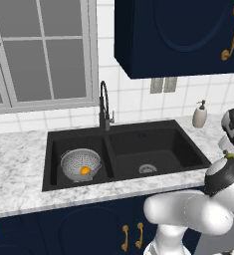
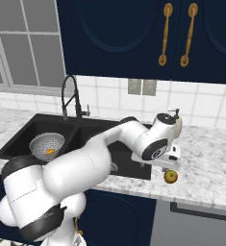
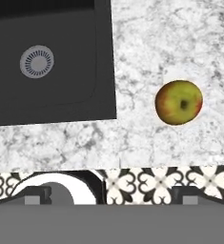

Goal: Put the colander in the sink, put the apple, orange in the colander, and turn on the sink faucet and pour water over the colander.

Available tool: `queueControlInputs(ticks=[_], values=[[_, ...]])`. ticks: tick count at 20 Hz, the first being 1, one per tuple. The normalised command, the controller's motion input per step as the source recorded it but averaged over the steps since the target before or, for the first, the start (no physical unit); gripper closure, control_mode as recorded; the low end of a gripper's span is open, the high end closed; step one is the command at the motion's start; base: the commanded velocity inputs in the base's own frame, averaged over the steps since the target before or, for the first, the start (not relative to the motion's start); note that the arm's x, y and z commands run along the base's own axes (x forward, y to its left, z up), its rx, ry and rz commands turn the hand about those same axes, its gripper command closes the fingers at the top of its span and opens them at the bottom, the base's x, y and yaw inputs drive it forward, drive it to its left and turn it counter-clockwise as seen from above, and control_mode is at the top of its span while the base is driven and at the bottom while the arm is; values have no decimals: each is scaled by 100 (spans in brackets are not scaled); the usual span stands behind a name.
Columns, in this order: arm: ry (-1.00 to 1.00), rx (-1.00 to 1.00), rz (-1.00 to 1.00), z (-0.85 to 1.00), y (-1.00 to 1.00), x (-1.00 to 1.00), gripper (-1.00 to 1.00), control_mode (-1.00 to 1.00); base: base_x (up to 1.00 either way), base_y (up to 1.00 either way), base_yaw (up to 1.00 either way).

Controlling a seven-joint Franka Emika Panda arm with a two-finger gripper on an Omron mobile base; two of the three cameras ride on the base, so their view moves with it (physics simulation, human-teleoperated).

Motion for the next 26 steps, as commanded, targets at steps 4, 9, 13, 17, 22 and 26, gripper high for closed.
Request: queueControlInputs(ticks=[4, 9, 13, 17, 22, 26], values=[[3, 0, -9, -24, -56, 27, -100, -100, 0, 0, 0], [1, 0, -17, -41, -34, 20, -100, -100, 0, 0, 0], [5, 0, -16, -38, -17, 30, -100, -100, 0, 0, 0], [8, 0, -8, -30, -13, 34, -100, -100, 0, 0, 0], [12, 0, -4, -32, -22, 31, -100, -100, 0, 0, 0], [8, 0, -1, -30, -23, 28, -100, -100, 0, 0, 0]])
